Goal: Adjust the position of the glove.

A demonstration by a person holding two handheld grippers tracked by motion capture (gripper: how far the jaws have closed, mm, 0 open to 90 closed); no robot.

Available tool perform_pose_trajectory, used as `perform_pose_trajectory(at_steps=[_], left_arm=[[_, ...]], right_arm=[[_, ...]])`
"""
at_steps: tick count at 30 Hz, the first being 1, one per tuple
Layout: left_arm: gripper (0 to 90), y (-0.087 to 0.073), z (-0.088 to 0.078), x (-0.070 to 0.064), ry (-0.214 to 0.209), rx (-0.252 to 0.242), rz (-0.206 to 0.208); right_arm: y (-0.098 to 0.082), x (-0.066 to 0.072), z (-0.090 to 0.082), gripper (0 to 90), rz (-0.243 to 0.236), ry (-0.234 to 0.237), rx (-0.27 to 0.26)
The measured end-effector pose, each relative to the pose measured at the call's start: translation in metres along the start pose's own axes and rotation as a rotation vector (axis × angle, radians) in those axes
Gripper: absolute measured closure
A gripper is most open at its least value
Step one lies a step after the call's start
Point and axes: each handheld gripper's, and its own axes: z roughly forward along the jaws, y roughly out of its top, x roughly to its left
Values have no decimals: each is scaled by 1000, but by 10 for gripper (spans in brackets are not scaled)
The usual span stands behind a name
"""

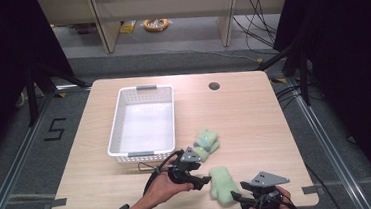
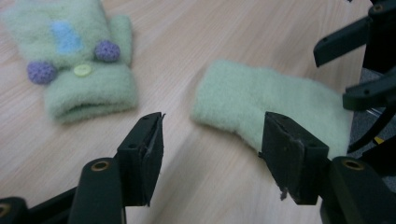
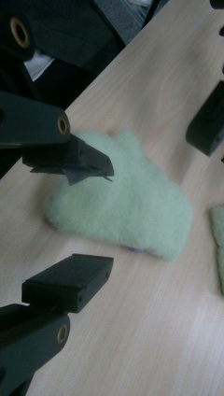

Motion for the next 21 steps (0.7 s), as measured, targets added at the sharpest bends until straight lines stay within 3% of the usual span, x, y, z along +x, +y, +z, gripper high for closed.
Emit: perform_pose_trajectory(at_steps=[1,2,9,10,11,13,19,21], left_arm=[[407,3,2,1,-1,13,13],[419,6,5,0,-1,-4,6],[468,19,22,2,-11,12,3],[472,21,25,4,-21,23,20],[480,22,28,4,-30,31,19],[482,23,33,4,-37,45,15],[478,21,46,6,-56,81,12],[508,19,48,5,-67,87,1]], right_arm=[[0,-1,1,504,-25,-1,-8],[0,1,1,508,-29,-4,10],[-2,0,7,520,-70,-9,33],[-3,1,6,523,-40,-8,53],[-4,0,8,530,-53,-11,50],[-5,0,8,552,-31,-4,74],[-6,-2,11,609,-56,7,104],[-7,-1,12,633,-42,7,102]])
